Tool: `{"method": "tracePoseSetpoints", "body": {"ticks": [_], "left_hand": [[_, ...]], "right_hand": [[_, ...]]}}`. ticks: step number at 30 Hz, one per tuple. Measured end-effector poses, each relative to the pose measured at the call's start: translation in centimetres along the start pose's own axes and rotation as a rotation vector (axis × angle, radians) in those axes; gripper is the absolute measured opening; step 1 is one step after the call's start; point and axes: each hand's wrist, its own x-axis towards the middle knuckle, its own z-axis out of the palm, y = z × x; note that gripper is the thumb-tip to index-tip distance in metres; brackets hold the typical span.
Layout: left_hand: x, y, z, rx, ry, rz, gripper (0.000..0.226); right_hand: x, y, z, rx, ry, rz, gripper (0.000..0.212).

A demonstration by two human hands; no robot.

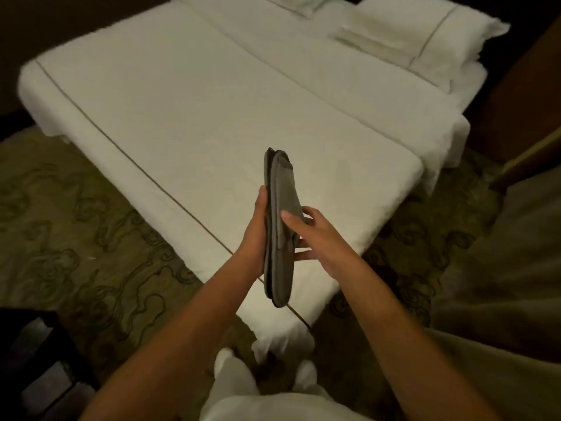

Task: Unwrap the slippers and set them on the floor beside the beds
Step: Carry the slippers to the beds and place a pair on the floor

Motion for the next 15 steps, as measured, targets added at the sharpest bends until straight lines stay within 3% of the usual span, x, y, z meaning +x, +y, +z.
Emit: {"method": "tracePoseSetpoints", "body": {"ticks": [5, 11, 15], "left_hand": [[-3.0, 8.1, -11.6, 0.094, 0.169, 0.243, 0.075], [-5.2, 19.4, -28.4, 0.06, 0.384, 0.318, 0.096], [-6.3, 27.9, -38.6, 0.09, 0.514, 0.415, 0.1]], "right_hand": [[4.5, -3.8, 12.4, -0.102, -0.228, -0.026, 0.081], [11.4, -9.2, 31.3, -0.027, -0.241, -0.079, 0.069], [15.7, -14.3, 42.3, 0.004, -0.26, -0.147, 0.079]]}}
